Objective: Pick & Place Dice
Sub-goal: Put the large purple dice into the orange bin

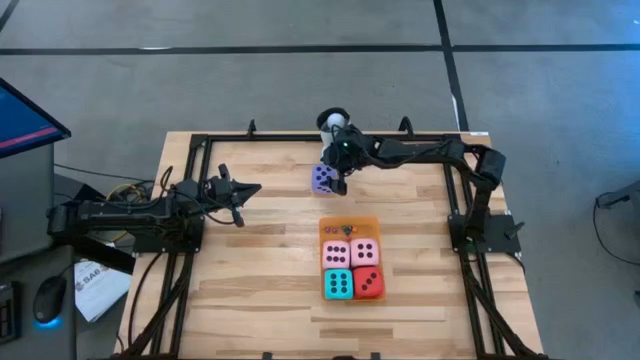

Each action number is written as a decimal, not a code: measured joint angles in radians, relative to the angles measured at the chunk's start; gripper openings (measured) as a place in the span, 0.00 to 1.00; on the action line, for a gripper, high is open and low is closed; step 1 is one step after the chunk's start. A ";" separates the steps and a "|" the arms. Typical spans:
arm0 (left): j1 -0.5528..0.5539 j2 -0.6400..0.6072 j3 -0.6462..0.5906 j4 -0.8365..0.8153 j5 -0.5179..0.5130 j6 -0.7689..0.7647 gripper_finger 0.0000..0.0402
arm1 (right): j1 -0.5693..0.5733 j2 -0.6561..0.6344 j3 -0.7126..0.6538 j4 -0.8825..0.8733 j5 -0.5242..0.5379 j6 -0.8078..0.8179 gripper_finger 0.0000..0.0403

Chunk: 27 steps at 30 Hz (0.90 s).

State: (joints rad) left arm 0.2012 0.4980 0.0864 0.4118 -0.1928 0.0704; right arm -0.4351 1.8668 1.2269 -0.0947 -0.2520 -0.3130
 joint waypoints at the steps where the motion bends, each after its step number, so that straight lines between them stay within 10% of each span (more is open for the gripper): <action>1: 0.000 0.000 0.000 0.000 0.000 0.000 0.00 | 0.000 0.000 0.002 -0.010 0.000 0.001 0.99; 27: 0.000 0.000 0.000 0.000 0.000 0.000 0.00 | -0.005 0.005 0.019 -0.009 0.018 0.018 0.99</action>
State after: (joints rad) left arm 0.2012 0.4984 0.0864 0.4122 -0.1931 0.0704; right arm -0.4400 1.8717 1.2461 -0.1040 -0.2344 -0.2951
